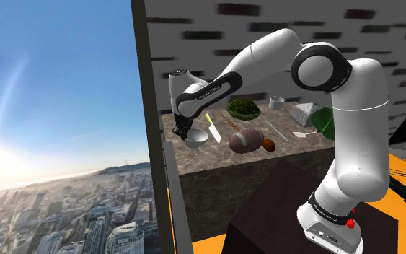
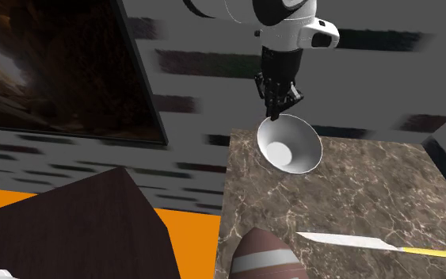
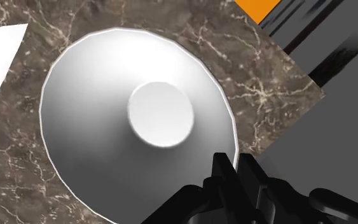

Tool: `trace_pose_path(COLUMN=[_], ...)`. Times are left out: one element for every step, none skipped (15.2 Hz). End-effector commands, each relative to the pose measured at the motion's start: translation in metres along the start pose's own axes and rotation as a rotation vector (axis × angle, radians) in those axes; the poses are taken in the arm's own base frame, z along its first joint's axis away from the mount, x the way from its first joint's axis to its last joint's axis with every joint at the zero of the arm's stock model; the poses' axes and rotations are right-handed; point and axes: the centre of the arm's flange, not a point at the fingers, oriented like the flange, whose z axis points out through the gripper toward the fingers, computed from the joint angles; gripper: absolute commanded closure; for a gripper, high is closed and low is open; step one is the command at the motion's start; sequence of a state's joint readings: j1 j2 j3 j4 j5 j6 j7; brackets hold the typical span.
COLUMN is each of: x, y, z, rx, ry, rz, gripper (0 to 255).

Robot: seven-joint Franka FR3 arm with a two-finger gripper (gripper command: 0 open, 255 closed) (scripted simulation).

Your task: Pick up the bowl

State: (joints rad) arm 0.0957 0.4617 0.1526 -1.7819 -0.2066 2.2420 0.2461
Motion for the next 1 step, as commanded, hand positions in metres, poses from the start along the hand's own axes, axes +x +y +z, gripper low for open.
trace_pose_path(x=[-0.0004], y=[0.0000], z=[-0.0029], rx=[0.000], ry=[0.000], rz=[0.000], gripper=[255])
